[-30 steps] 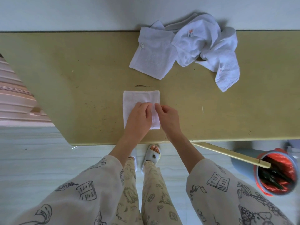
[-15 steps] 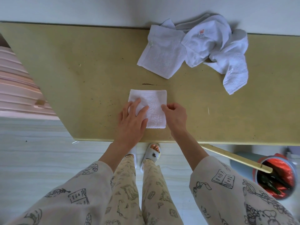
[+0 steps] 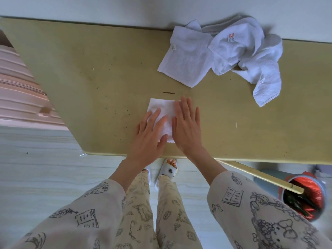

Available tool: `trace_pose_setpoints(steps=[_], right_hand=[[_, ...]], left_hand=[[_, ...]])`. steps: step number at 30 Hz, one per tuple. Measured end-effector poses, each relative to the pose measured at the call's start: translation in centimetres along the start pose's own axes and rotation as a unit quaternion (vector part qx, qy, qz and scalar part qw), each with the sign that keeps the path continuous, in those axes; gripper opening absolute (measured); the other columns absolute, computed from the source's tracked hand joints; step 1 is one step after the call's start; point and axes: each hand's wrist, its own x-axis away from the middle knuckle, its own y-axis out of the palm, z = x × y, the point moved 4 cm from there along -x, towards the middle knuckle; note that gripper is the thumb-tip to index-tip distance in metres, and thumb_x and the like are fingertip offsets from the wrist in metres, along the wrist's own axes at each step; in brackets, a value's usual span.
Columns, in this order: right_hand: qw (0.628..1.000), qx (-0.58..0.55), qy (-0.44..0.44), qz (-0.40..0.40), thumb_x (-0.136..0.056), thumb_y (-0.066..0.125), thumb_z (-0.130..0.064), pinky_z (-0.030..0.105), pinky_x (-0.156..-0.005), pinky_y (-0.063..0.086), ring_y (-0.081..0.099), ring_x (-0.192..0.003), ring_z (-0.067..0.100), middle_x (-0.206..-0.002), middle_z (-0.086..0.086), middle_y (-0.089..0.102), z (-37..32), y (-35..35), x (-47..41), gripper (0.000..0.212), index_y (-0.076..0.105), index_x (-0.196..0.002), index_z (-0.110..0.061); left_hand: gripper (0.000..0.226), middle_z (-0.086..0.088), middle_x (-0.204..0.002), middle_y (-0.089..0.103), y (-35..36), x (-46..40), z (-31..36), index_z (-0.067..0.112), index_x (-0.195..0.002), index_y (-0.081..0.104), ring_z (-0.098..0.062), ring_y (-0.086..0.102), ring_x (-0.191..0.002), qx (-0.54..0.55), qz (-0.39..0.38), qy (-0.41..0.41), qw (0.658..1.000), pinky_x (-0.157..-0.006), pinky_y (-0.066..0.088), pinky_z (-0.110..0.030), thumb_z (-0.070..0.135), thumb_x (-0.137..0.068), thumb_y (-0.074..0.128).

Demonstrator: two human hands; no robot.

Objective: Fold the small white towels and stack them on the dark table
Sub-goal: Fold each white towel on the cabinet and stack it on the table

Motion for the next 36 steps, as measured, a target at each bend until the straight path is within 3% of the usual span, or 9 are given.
trace_pose_setpoints(steps=[4, 8, 13, 17, 22, 28, 31, 34, 36], right_hand=[[0.999, 0.046, -0.004, -0.002, -0.096, 0.027, -0.027, 0.043, -0.115, 0.015, 0.03, -0.139, 0.027, -0.149, 0.014, 0.035, 0.6, 1.8, 0.0, 0.051, 0.037, -0.14, -0.004], [0.999, 0.053, -0.007, 0.011, -0.095, 0.028, -0.027, 0.042, -0.113, 0.012, 0.028, -0.139, 0.026, -0.149, 0.014, 0.033, 0.7, 2.1, 0.0, 0.052, 0.036, -0.141, -0.003], [0.998, 0.056, -0.003, 0.013, -0.095, 0.027, -0.027, 0.041, -0.114, 0.011, 0.026, -0.139, 0.026, -0.15, 0.015, 0.032, 0.7, 2.1, -0.1, 0.053, 0.036, -0.141, -0.003], [0.998, 0.064, -0.001, 0.016, -0.095, 0.026, -0.028, 0.042, -0.114, 0.012, 0.025, -0.14, 0.026, -0.151, 0.014, 0.03, 0.7, 2.2, 0.0, 0.054, 0.033, -0.142, -0.003], [0.997, 0.078, 0.001, 0.011, -0.095, 0.026, -0.029, 0.042, -0.115, 0.01, 0.023, -0.141, 0.025, -0.152, 0.014, 0.028, 0.6, 2.2, 0.0, 0.054, 0.03, -0.144, -0.004], [0.996, 0.085, 0.005, 0.008, -0.095, 0.026, -0.029, 0.042, -0.115, 0.011, 0.024, -0.141, 0.026, -0.152, 0.014, 0.028, 0.6, 2.1, 0.0, 0.054, 0.031, -0.143, -0.005], [0.996, 0.087, 0.008, 0.005, -0.095, 0.025, -0.029, 0.043, -0.114, 0.012, 0.026, -0.141, 0.027, -0.151, 0.014, 0.03, 0.5, 1.9, -0.1, 0.054, 0.032, -0.143, -0.005], [0.996, 0.084, 0.011, 0.001, -0.095, 0.025, -0.03, 0.044, -0.113, 0.014, 0.028, -0.14, 0.027, -0.15, 0.013, 0.032, 0.3, 1.8, -0.1, 0.054, 0.035, -0.142, -0.005], [0.997, 0.082, 0.014, 0.001, -0.095, 0.024, -0.03, 0.044, -0.113, 0.014, 0.027, -0.14, 0.027, -0.15, 0.013, 0.033, 0.3, 1.8, -0.1, 0.054, 0.036, -0.142, -0.006]], left_hand=[[0.068, -0.008, -0.154, 0.019, -0.9, 1.9, -0.9, 0.013, -0.143, 0.023, -0.02, 0.01, -0.143, 0.055, 0.007, -0.006, 0.998, -0.115, 0.012, -0.034, 0.017, -0.076, 0.037], [0.067, -0.014, -0.152, 0.022, 0.0, 2.6, -1.2, 0.006, -0.143, 0.022, -0.022, 0.014, -0.143, 0.058, 0.022, -0.003, 0.998, -0.114, 0.019, -0.046, 0.008, -0.079, 0.043], [0.063, -0.014, -0.151, 0.023, 0.5, 1.5, -0.6, 0.008, -0.142, 0.018, -0.023, 0.017, -0.142, 0.06, 0.056, -0.041, 0.996, -0.114, 0.019, -0.044, 0.007, -0.082, 0.036], [0.057, -0.016, -0.15, 0.026, 1.1, 0.7, -0.8, 0.008, -0.141, 0.023, -0.026, 0.019, -0.14, 0.004, 0.068, -0.043, 0.997, -0.113, 0.022, -0.045, 0.005, -0.086, 0.035], [0.068, -0.016, -0.149, 0.029, 1.1, 0.6, -2.0, 0.015, -0.145, 0.022, -0.03, 0.022, -0.14, -0.074, 0.049, -0.056, 0.994, -0.113, 0.019, -0.05, -0.005, -0.081, 0.038], [0.063, -0.019, -0.149, 0.028, 0.1, 0.4, -4.5, 0.009, -0.143, 0.026, -0.035, 0.026, -0.138, -0.133, -0.054, -0.057, 0.988, -0.11, 0.021, -0.055, 0.035, -0.087, 0.03], [0.085, -0.019, -0.149, 0.027, -0.5, 0.1, -6.4, 0.006, -0.142, 0.03, -0.033, 0.025, -0.138, -0.161, -0.116, -0.022, 0.98, -0.11, 0.018, -0.056, 0.067, -0.082, 0.026], [0.112, -0.01, -0.156, 0.004, -1.9, -0.3, -7.6, 0.01, -0.147, 0.012, -0.022, 0.0, -0.144, -0.155, -0.16, -0.009, 0.975, -0.115, 0.002, -0.051, 0.088, -0.068, 0.012], [0.114, -0.003, -0.156, -0.009, -3.6, -1.1, -7.8, 0.014, -0.148, 0.004, -0.015, -0.017, -0.142, -0.088, -0.168, -0.046, 0.981, -0.116, -0.006, -0.044, 0.09, -0.064, 0.017]])
